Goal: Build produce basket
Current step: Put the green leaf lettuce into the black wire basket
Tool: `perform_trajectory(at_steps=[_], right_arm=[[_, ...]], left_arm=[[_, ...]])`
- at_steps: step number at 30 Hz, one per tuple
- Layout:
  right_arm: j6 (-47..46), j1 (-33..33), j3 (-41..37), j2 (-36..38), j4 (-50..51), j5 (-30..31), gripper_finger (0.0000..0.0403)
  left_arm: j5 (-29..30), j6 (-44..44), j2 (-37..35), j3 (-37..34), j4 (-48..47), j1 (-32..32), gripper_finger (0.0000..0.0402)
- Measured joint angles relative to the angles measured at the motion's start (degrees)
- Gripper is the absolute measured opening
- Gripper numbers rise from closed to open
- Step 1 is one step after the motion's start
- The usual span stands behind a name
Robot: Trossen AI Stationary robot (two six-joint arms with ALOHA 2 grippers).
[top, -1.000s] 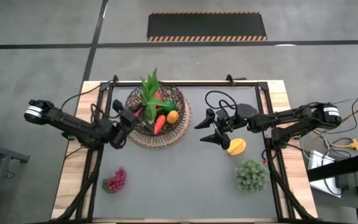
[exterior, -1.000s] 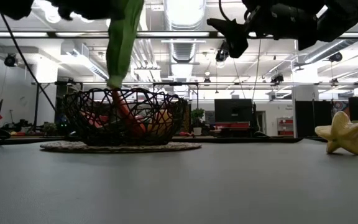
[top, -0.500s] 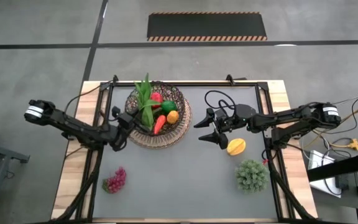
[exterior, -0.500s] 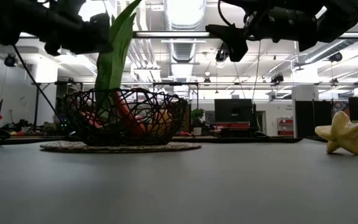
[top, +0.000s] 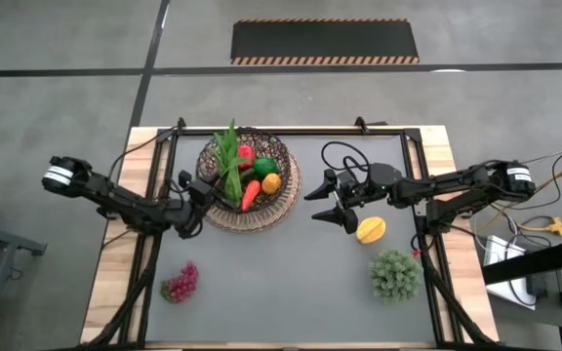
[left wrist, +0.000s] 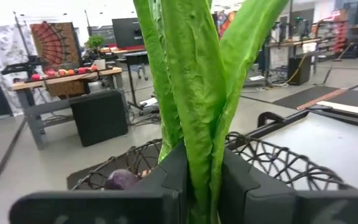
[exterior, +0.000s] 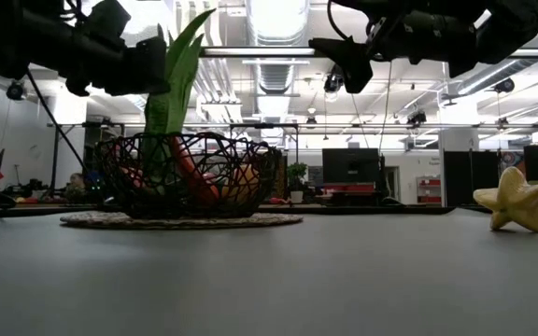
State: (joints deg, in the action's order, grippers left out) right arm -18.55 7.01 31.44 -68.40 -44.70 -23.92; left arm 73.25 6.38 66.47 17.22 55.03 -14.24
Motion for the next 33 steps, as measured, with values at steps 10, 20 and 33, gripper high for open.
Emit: perform_trajectory(at_steps=[10,20,33], right_arm=[[-0.35,0.0,0.0,0.0,1.15,0.0,0.0295],[-0.55,0.0,0.0,0.0,1.15,0.0,0.0302],[-0.57,0.0,0.0,0.0,1.22,0.0,0.0305]], left_arm=[[4.04,-1.75,0.08,-1.42,0.32,-0.02,0.0093],[4.11,-1.61,-0.28,-1.29,0.11,-0.02,0.0155],[4.24,3.44,-6.82,-1.38,-0.06,-0.17,0.0174]])
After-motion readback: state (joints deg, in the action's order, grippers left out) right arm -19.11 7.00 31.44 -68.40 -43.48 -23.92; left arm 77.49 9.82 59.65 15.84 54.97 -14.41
